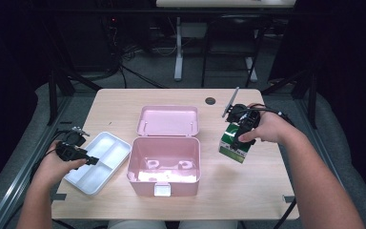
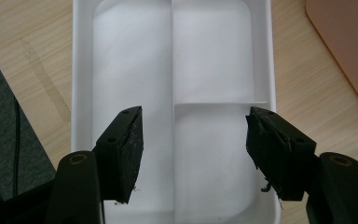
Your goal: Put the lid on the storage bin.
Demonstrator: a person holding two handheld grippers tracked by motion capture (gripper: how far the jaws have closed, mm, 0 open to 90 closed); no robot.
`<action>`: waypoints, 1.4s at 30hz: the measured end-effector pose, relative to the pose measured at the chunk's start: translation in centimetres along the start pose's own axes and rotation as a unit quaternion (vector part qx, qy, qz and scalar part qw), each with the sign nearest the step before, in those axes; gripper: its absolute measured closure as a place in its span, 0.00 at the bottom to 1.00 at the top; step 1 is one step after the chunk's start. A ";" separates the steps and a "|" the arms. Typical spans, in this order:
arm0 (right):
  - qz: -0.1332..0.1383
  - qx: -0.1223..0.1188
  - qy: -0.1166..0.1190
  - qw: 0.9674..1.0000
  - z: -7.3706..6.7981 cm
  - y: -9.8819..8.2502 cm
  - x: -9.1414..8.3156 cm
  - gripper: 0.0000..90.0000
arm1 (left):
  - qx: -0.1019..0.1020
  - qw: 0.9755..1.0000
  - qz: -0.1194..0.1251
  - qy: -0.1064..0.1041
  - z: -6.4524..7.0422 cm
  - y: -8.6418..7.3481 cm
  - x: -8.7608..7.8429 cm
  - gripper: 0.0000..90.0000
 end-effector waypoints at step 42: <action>-0.012 -0.226 -0.009 0.974 -9.9 8.4 -3.9 0.18 | 0.001 1.000 0.002 -0.002 0.0 -0.1 -0.2 0.41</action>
Point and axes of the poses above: each handheld gripper's, and its own axes: x roughly forward along the jaws, y roughly out of its top, z roughly to its right, the point moved 7 cm from there along x, roughly forward along the jaws, and after that the axes turned 11 degrees about y, right-handed, at the moved point
